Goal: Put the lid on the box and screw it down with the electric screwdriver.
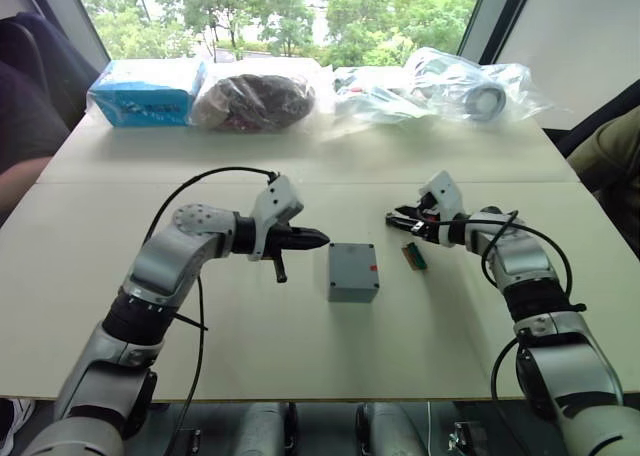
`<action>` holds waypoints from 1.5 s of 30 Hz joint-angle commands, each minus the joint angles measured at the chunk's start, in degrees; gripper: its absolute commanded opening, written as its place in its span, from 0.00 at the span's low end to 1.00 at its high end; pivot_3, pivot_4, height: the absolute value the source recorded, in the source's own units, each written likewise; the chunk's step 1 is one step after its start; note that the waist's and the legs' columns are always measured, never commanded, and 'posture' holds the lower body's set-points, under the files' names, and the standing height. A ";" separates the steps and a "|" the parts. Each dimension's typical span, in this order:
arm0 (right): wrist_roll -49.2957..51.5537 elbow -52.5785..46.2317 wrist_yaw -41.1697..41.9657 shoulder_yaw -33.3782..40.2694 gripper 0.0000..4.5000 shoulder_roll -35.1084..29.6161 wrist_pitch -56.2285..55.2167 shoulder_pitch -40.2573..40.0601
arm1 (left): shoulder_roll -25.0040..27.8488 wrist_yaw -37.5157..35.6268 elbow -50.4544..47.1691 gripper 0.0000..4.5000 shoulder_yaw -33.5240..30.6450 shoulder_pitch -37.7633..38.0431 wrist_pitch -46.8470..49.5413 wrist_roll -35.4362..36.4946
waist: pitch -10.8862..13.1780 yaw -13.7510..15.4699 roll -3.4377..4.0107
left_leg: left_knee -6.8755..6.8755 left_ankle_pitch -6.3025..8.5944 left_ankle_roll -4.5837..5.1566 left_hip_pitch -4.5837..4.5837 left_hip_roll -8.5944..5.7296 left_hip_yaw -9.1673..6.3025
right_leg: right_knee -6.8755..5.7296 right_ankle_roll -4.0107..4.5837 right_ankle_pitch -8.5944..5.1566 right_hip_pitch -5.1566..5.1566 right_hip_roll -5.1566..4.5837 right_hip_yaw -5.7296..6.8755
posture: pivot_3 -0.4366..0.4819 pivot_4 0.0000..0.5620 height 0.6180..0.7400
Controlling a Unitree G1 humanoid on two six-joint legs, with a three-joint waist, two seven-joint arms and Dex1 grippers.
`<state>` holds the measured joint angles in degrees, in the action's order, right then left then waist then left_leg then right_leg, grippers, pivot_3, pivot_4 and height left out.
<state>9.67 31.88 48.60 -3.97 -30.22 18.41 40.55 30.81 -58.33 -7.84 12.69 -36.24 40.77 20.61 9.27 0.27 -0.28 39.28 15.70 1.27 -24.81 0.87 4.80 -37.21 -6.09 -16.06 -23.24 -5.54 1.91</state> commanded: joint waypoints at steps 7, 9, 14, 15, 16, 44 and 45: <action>0.00 -0.96 -0.26 1.26 0.01 0.70 -0.62 0.88 | 0.53 0.12 -1.17 0.00 0.22 0.21 -0.99 -0.54 | 0.00 -0.02 0.00 | 0.00 0.00 0.00 0.00 0.00 0.00 | 0.00 0.00 0.00 0.00 0.00 0.00 | 0.48 0.27 1.00; 0.29 -1.55 -0.19 1.43 0.01 0.77 -0.13 0.57 | 0.49 0.12 -1.27 0.00 0.22 0.26 -0.93 -0.55 | 0.00 -0.02 0.00 | 0.00 0.00 0.00 0.00 0.00 0.00 | 0.00 0.00 0.00 0.00 0.00 0.00 | 0.48 0.27 1.00; 1.59 -3.53 0.00 2.63 0.01 0.42 1.10 -0.07 | 0.52 0.00 -1.23 0.00 0.22 0.25 -0.92 -0.62 | 0.00 -0.01 0.00 | 0.00 0.00 0.00 0.00 0.00 0.00 | 0.00 0.00 0.00 0.00 0.00 0.00 | 0.48 0.27 1.00; 2.24 -4.14 0.11 3.18 0.01 0.39 1.81 -0.17 | 0.49 -0.04 -1.10 0.00 0.24 0.19 -1.00 -0.67 | 0.00 0.01 0.00 | 0.00 0.00 0.00 0.00 0.00 0.00 | 0.00 0.00 0.00 0.00 0.00 0.00 | 0.48 0.27 1.00; 2.81 -4.83 0.31 3.64 0.01 0.32 2.43 -0.30 | 0.45 -0.06 -0.97 0.00 0.25 0.12 -1.06 -0.70 | 0.00 0.02 0.00 | 0.00 0.00 0.00 0.00 0.00 0.00 | 0.00 0.00 0.00 0.00 0.00 0.00 | 0.48 0.27 1.00; 20.37 -61.09 -8.63 10.50 0.01 -2.29 28.33 -23.53 | 7.59 -5.90 -7.56 0.00 -1.49 1.33 4.20 6.80 | 0.01 0.49 0.00 | -0.03 0.12 0.20 0.02 0.01 -0.03 | 0.00 0.01 0.00 0.03 -0.01 -0.01 | 0.48 0.27 1.00; 20.11 -61.34 -9.14 9.95 0.01 -2.20 28.23 -24.16 | 7.33 -5.86 -6.98 0.00 -1.11 1.04 3.75 6.40 | 0.01 0.45 0.00 | -0.03 0.12 0.20 0.02 0.00 -0.02 | 0.00 0.01 0.00 0.03 -0.01 -0.01 | 0.48 0.27 1.00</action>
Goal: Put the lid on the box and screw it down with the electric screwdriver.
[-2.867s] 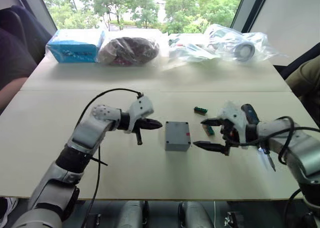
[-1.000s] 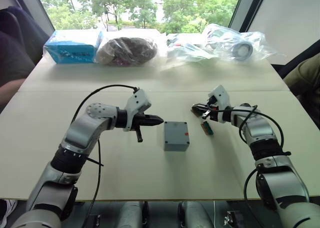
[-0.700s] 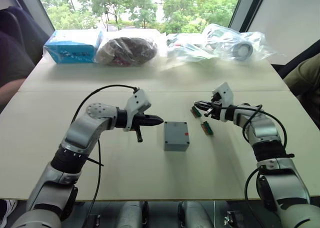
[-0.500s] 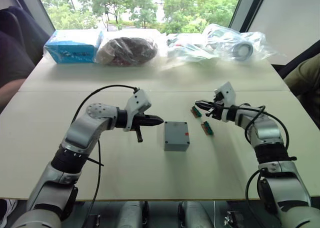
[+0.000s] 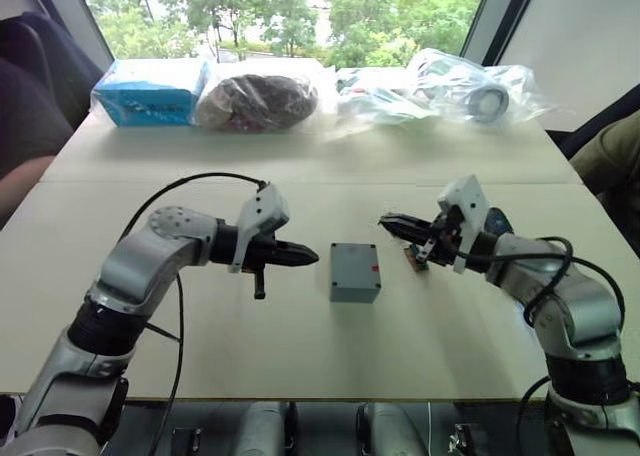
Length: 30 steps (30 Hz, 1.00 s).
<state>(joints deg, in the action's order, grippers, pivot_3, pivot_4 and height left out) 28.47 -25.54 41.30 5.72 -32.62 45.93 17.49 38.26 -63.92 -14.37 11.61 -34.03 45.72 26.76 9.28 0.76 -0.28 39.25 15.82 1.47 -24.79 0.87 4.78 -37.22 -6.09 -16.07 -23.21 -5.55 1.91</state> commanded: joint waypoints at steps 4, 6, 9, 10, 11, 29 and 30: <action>-1.47 -3.40 -2.62 -2.18 0.01 -1.12 -1.56 -2.62 | -0.68 -0.01 0.36 0.00 0.66 -1.76 -1.84 -0.31 | 0.00 -0.06 0.00 | 0.00 0.02 0.04 0.01 -0.01 0.00 | -0.01 0.00 0.00 0.00 0.01 0.00 | 0.48 0.27 1.00; -1.89 -2.93 -2.75 -2.63 0.01 -1.36 -2.18 -2.92 | -0.87 0.15 0.54 0.00 0.84 -1.93 -1.97 -0.43 | 0.00 -0.10 0.00 | 0.00 0.02 0.04 0.01 -0.01 0.00 | 0.00 0.00 0.00 -0.01 0.01 0.00 | 0.48 0.27 1.00; -1.76 -2.20 -3.14 -2.88 0.01 -1.06 -2.51 -2.75 | -1.01 0.53 0.76 0.00 0.97 -1.88 -2.25 -0.72 | 0.00 -0.09 0.00 | 0.00 0.02 0.03 0.01 -0.01 0.00 | 0.00 0.00 0.00 -0.01 0.01 0.00 | 0.48 0.27 1.00; -1.89 -1.84 -3.26 -3.11 0.01 -0.94 -2.69 -2.66 | -1.03 0.64 0.72 0.00 0.98 -1.79 -2.28 -0.78 | 0.00 -0.08 0.00 | 0.00 0.02 0.04 0.01 -0.01 0.00 | 0.00 0.00 0.00 -0.01 0.01 0.00 | 0.48 0.27 1.00; -1.99 -1.60 -3.34 -3.28 0.01 -0.86 -2.84 -2.62 | -1.05 0.70 0.69 0.00 0.99 -1.73 -2.29 -0.82 | 0.00 -0.08 0.00 | 0.00 0.02 0.03 0.01 -0.01 0.00 | 0.00 0.00 0.00 -0.01 0.01 0.00 | 0.48 0.27 1.00; -5.78 2.97 -2.71 -6.51 0.01 -1.48 -6.75 -1.75 | -1.25 1.59 0.51 0.00 0.85 -1.32 -2.46 -1.29 | 0.00 -0.08 0.00 | 0.00 0.01 0.02 0.01 -0.01 0.00 | 0.00 0.00 0.00 -0.01 0.02 0.00 | 0.48 0.27 1.00; -5.70 2.89 -2.69 -6.57 0.01 -1.41 -6.50 -1.82 | -1.27 1.65 0.50 0.00 0.88 -1.30 -2.49 -1.32 | 0.00 -0.08 0.00 | 0.00 0.01 0.03 0.01 -0.01 0.00 | 0.00 0.00 0.00 -0.01 0.02 0.00 | 0.48 0.27 1.00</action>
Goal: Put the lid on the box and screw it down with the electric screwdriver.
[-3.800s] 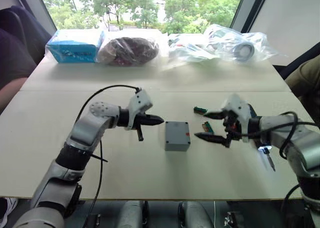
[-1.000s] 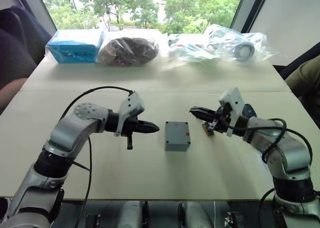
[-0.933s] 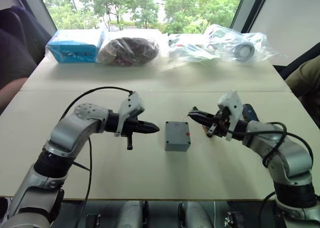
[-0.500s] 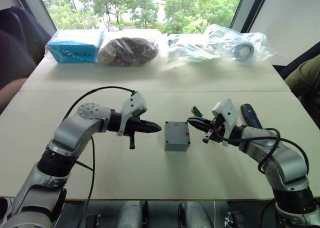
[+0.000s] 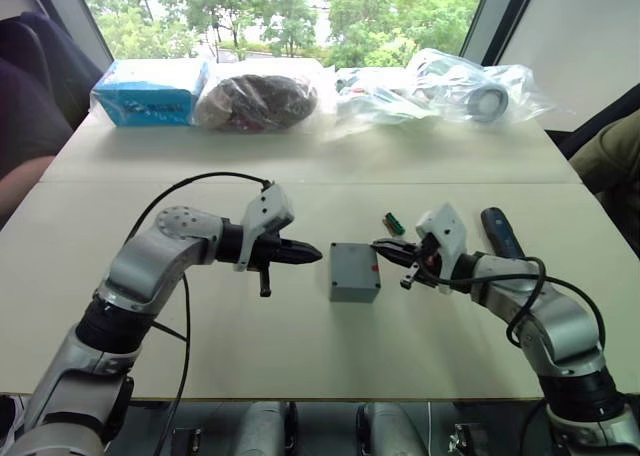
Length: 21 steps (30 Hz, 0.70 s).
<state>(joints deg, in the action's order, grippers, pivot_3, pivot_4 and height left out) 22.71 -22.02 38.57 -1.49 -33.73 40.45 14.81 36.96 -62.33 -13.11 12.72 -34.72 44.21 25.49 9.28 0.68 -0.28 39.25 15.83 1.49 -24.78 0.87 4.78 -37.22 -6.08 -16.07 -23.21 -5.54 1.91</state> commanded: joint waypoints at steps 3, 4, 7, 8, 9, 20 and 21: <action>0.37 -0.79 -0.02 0.68 0.01 -0.09 -0.50 0.80 | -0.01 0.09 -0.78 0.00 -0.19 -0.59 -1.11 -0.06 | 0.00 0.00 0.00 | 0.00 -0.01 -0.01 0.00 0.00 0.00 | 0.00 0.00 0.00 0.00 0.00 0.00 | 0.48 0.27 1.00; 0.40 -0.83 -0.02 0.72 0.01 -0.09 -0.48 0.82 | 0.00 0.07 -0.77 0.00 -0.18 -0.59 -1.16 -0.06 | 0.00 0.00 0.00 | 0.00 -0.01 -0.01 0.00 0.00 0.00 | 0.00 0.00 0.00 0.00 0.00 0.00 | 0.48 0.27 1.00; -0.60 -0.96 0.09 0.25 0.20 -1.21 -0.27 1.12 | -0.21 0.07 -0.46 0.00 -0.18 -0.78 -1.35 -0.08 | 0.00 0.01 0.00 | 0.00 -0.01 -0.01 0.00 0.00 0.00 | 0.00 0.00 0.00 0.00 0.00 0.00 | 0.48 0.27 1.00; -0.91 -1.06 0.05 0.17 0.30 -1.63 -0.03 1.27 | -0.33 0.10 -0.28 0.00 -0.15 -0.90 -1.43 -0.13 | 0.00 0.01 0.00 | 0.00 -0.01 -0.01 0.00 0.00 0.00 | 0.00 0.00 0.00 0.00 0.00 0.00 | 0.48 0.27 1.00; -0.82 -1.22 -0.10 0.38 0.36 -1.77 0.28 1.42 | -0.44 0.11 -0.15 0.00 -0.14 -1.00 -1.49 -0.14 | 0.00 0.02 0.00 | 0.00 -0.01 -0.01 0.00 0.00 0.00 | 0.00 0.00 0.00 0.00 0.00 0.00 | 0.48 0.27 1.00; 3.71 -2.91 -6.32 11.01 0.80 -8.17 18.18 9.50 | -4.14 -0.08 1.00 0.00 -0.96 -4.86 -2.58 1.34 | 0.01 0.08 0.00 | 0.00 -0.01 -0.01 0.00 0.00 0.00 | -0.01 0.00 0.00 0.03 -0.02 0.00 | 0.48 0.27 1.00; 3.80 -1.82 -6.41 11.23 0.80 -10.33 21.00 11.85 | -4.59 -0.08 1.13 0.00 -0.70 -5.49 -2.88 1.23 | 0.01 0.05 -0.01 | 0.00 -0.01 -0.01 0.00 -0.01 0.00 | 0.00 0.00 0.00 0.01 -0.02 0.00 | 0.48 0.27 1.00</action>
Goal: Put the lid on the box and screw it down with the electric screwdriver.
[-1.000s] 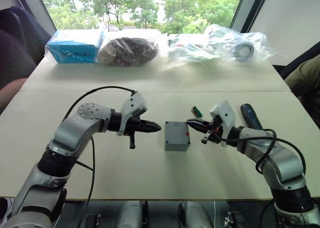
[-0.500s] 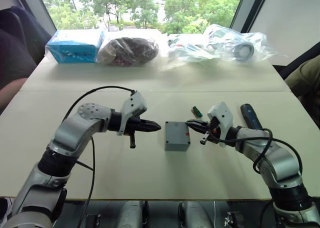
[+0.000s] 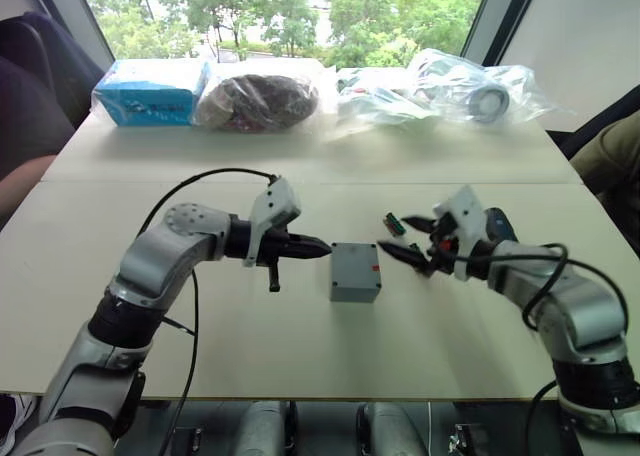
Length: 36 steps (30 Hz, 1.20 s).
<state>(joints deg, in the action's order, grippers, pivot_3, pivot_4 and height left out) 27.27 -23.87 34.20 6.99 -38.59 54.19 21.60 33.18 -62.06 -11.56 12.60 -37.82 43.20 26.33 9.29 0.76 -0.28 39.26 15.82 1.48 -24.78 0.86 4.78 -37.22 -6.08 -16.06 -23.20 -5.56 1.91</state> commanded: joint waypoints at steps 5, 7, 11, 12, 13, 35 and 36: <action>3.01 9.99 -2.89 5.92 0.99 -11.47 28.74 18.56 | -2.58 -0.52 -2.72 0.00 0.52 -3.28 -2.51 0.85 | 0.00 -0.16 0.01 | -0.02 0.01 0.02 0.00 0.02 0.01 | 0.00 0.01 0.00 -0.04 0.01 -0.02 | 0.48 0.27 1.00; 3.67 15.13 -1.49 5.10 0.99 -15.65 35.17 21.56 | -2.80 -0.57 -5.09 0.00 1.44 -2.55 -2.58 0.89 | 0.01 -0.10 0.02 | -0.09 0.02 0.03 0.00 0.04 0.01 | 0.04 0.02 -0.01 -0.07 0.03 -0.02 | 0.48 0.27 1.00; 4.68 22.10 5.45 -4.70 0.99 -24.90 35.31 22.47 | -2.25 -0.83 -8.97 0.00 3.21 -0.67 -3.01 0.66 | 0.01 -0.12 0.02 | -0.10 0.10 0.17 -0.01 -0.02 0.10 | 0.14 0.02 -0.01 -0.03 -0.07 -0.08 | 0.48 0.27 1.00; 5.16 22.94 7.29 -5.99 0.99 -26.24 34.42 22.26 | -2.41 -0.47 -9.72 0.00 3.39 -0.52 -2.74 0.82 | 0.01 -0.19 0.01 | -0.09 0.13 0.21 0.00 -0.02 0.10 | 0.15 0.03 -0.01 -0.02 -0.07 -0.08 | 0.48 0.27 1.00; 4.14 24.48 9.11 -8.43 0.99 -27.68 31.88 22.25 | -2.74 -0.03 -10.56 0.00 3.42 -0.37 -2.28 1.28 | 0.01 -0.22 0.02 | -0.07 0.14 0.23 0.00 -0.02 0.11 | 0.14 0.02 0.00 -0.03 -0.06 -0.11 | 0.48 0.27 1.00; -15.15 52.99 30.19 -28.03 0.99 -27.43 8.44 28.33 | -3.40 7.31 -14.62 0.00 2.42 3.71 0.28 3.20 | 0.01 -0.13 0.03 | -0.03 0.00 0.00 0.01 -0.01 0.12 | 0.11 0.01 0.00 -0.05 -0.02 -0.12 | 0.48 0.27 1.00; -15.30 53.15 30.31 -27.61 0.99 -27.25 8.79 28.43 | -3.36 7.36 -14.45 0.00 2.46 3.70 0.16 3.23 | 0.01 -0.14 0.03 | -0.03 -0.01 -0.01 0.01 0.00 0.12 | 0.11 0.01 0.00 -0.05 -0.02 -0.12 | 0.48 0.27 1.00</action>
<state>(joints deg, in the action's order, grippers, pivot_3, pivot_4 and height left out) 12.56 29.21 64.33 -23.45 -65.58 62.71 48.06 29.75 -54.83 -23.95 16.60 -33.98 43.49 28.52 9.30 0.62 -0.25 39.23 15.82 1.47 -24.77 0.86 4.91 -37.11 -6.07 -16.06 -23.25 -5.58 1.79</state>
